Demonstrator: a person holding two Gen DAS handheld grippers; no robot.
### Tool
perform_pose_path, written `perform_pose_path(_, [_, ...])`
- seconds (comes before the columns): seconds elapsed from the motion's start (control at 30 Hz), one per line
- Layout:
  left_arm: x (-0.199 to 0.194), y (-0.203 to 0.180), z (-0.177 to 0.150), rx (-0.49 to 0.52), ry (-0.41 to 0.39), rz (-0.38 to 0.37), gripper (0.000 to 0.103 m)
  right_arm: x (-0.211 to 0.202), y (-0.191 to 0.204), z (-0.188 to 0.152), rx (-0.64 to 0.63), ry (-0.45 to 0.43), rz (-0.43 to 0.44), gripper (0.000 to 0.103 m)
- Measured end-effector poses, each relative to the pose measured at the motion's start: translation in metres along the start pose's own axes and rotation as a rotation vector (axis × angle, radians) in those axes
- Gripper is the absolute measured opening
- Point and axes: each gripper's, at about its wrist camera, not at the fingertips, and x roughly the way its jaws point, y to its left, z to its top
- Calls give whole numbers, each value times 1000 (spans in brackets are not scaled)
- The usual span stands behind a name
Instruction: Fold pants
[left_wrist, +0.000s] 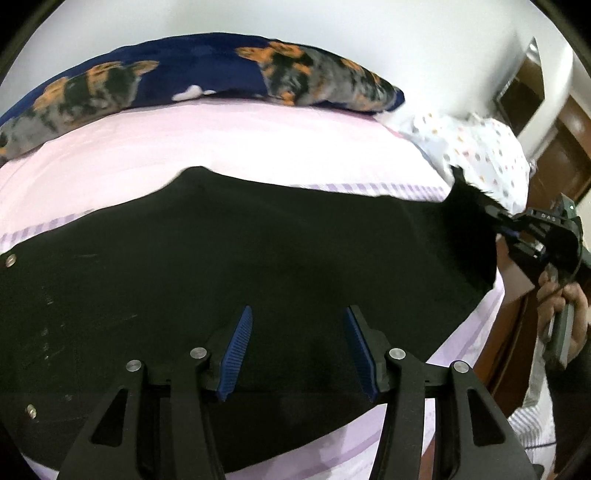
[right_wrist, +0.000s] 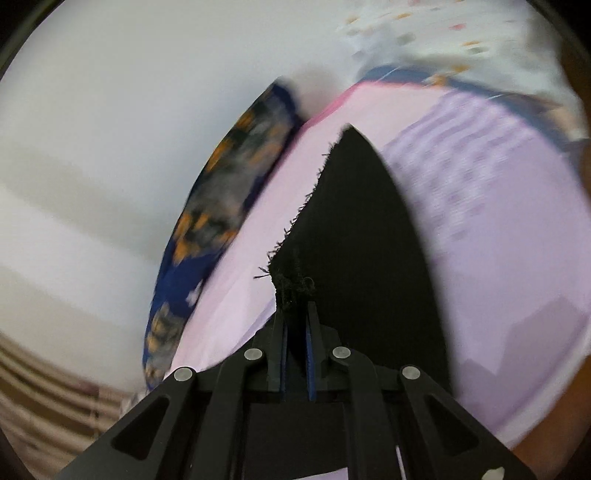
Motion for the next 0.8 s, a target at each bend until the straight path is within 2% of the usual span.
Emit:
perform_pose_path(0.27, [-23,33,-11,-98,-31,-13,53,71,85,-78,-183,303,142,9])
perform_pose_path(0.43, [-33,53,-15,-155,-36,-57,53,91,110,-131,-355,463,99,9])
perform_pose_path(0.53, [-37,60,-17,-172,-31,-86,53,100,115,-149,-451,502,32,9])
perform_pose_path(0.8, [-37,51,-17,-145,-14,-137,53,104,121,-170,-570,543,-36,11])
